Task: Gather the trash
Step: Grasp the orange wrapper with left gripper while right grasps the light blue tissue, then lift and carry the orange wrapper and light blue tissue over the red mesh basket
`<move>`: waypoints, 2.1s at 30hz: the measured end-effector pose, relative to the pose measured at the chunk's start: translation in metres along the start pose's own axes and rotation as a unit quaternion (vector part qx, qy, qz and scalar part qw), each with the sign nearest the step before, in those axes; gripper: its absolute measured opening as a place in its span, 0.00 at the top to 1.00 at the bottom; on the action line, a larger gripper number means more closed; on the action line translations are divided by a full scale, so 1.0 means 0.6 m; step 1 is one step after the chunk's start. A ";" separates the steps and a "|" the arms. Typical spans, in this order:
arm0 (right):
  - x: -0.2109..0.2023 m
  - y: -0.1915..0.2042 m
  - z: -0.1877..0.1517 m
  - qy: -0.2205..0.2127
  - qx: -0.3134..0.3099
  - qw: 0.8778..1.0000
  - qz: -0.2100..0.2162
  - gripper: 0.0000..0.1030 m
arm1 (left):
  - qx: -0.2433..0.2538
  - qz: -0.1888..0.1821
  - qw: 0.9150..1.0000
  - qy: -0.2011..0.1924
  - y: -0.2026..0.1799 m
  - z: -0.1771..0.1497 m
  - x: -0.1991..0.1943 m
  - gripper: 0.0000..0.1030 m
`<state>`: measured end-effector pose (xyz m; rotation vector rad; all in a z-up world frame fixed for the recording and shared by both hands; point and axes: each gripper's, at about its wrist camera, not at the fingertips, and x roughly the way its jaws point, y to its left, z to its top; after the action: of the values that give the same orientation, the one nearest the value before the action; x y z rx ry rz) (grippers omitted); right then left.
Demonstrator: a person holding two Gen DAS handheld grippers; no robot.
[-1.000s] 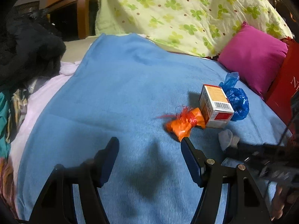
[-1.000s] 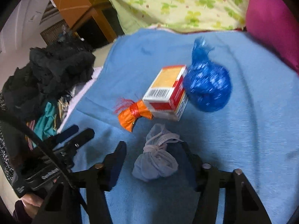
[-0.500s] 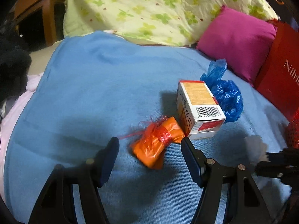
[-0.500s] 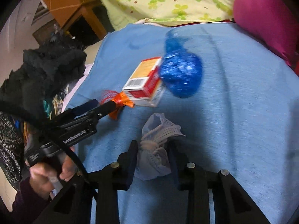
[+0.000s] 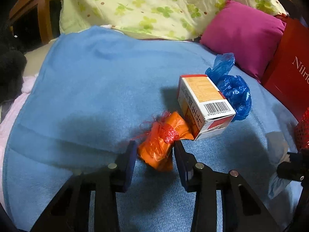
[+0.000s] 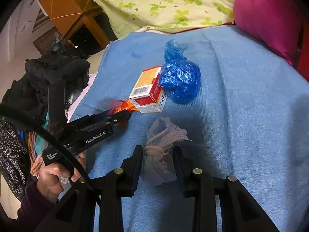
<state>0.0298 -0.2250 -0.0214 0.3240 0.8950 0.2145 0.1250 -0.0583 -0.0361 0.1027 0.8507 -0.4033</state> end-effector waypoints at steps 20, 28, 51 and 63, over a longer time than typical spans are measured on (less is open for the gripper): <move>-0.149 0.009 -0.020 -0.131 -0.040 0.990 0.021 0.67 | -0.049 0.037 0.995 -0.085 -0.085 -0.138 -0.207 0.60; -0.211 -0.004 -0.066 -0.167 -0.017 0.986 0.019 0.67 | -0.033 0.031 0.993 -0.106 -0.136 -0.144 -0.285 0.60; -0.371 -0.030 -0.130 -0.274 -0.015 0.961 0.017 0.67 | -0.019 0.062 0.984 -0.164 -0.223 -0.110 -0.417 0.60; -0.423 -0.069 -0.139 -0.315 -0.001 0.949 0.023 0.67 | -0.007 0.082 0.980 -0.179 -0.281 -0.079 -0.430 0.60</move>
<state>-0.1885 -0.3280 0.0997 0.3809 0.2536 0.1398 -0.1258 -0.1227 0.1379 0.0833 0.4845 -0.2497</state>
